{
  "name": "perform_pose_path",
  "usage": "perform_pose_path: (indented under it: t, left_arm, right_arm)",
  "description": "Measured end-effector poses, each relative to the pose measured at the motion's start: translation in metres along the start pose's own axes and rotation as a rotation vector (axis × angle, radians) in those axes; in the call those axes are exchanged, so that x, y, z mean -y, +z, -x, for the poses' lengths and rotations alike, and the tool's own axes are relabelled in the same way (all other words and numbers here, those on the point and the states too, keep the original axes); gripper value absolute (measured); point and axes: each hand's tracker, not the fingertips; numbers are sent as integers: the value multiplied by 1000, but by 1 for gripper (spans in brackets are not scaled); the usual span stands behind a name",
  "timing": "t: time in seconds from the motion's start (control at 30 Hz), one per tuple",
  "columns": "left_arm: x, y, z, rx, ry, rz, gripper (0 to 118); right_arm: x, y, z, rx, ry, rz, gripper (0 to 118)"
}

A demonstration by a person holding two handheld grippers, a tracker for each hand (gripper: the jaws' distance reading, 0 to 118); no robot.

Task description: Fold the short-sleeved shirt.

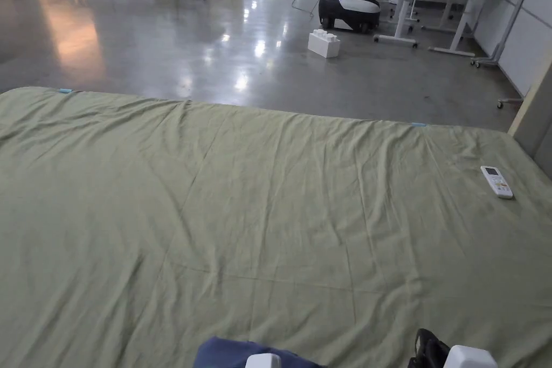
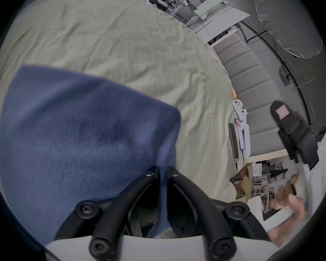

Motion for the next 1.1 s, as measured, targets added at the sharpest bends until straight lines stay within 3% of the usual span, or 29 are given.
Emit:
perform_pose_path:
  t: [0.13,0.23,0.43,0.57,0.77,0.93,1.1]
  left_arm:
    - [5,3,7,28,-3,-38,6]
    - [5,20,0,16,-93,-55,6]
    - [-10,97,-5,82,-184,-318,6]
    - [-18,142,-10,-141,-327,-607,6]
    - [-29,188,9,-379,-349,-977,6]
    - [-37,206,22,-533,-341,-1049,7]
    - [-36,215,28,-589,-356,-1099,6]
  right_arm:
    - [-2,1,-1,3,2,-4,0]
    - [-6,0,0,4,4,-12,0]
    - [-26,2,6,9,8,-81,0]
    - [-46,4,15,20,32,-157,0]
    - [-73,7,28,41,43,-262,0]
    - [-91,12,35,55,84,-345,0]
    - [-100,13,37,63,97,-365,0]
